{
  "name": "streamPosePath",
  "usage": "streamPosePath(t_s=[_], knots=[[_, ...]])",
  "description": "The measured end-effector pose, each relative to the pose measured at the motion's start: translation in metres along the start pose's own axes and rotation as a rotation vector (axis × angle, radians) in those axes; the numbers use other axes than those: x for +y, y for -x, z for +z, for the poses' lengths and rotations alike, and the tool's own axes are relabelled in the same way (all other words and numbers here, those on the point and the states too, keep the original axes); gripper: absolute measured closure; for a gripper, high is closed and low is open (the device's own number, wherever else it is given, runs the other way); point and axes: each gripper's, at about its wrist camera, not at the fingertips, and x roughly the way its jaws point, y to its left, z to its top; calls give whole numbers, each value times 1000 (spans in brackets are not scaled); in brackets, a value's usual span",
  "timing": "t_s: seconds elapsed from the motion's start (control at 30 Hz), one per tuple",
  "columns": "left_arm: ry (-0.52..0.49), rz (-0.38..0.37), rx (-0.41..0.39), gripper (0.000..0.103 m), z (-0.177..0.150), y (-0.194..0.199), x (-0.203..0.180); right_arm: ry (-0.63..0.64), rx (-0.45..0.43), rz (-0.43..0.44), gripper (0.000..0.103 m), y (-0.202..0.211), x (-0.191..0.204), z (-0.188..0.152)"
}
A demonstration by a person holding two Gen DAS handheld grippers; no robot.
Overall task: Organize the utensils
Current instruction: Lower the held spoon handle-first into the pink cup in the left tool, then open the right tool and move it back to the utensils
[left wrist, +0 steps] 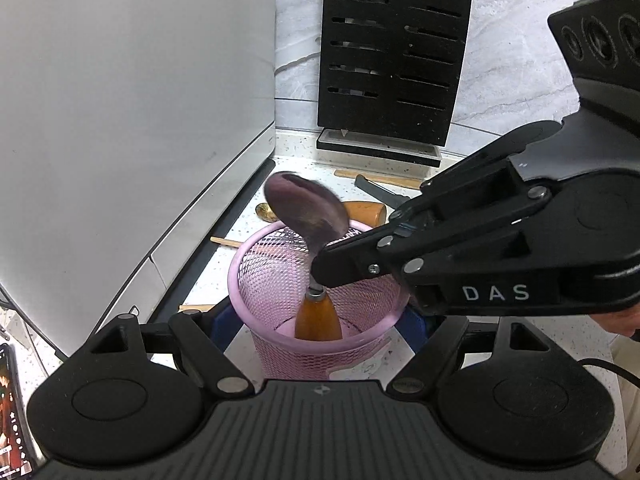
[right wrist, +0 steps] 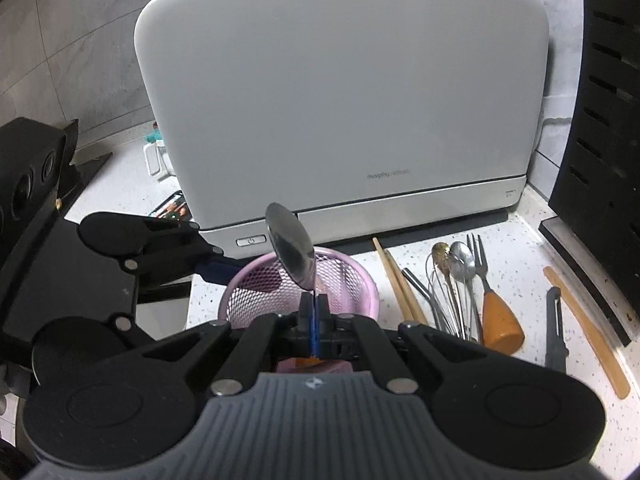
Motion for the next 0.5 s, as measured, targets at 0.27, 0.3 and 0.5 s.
streamPosePath(t_s=[0.27, 0.3, 0.5], knots=[[-5, 3, 5, 11, 1, -1, -1, -52, 19, -28, 97, 7, -6, 2], [-9, 3, 6, 11, 1, -2, -2, -61, 19, -26, 94, 8, -8, 2], [-3, -2, 6, 11, 0, -3, -1, -66, 19, -40, 73, 25, -8, 4]])
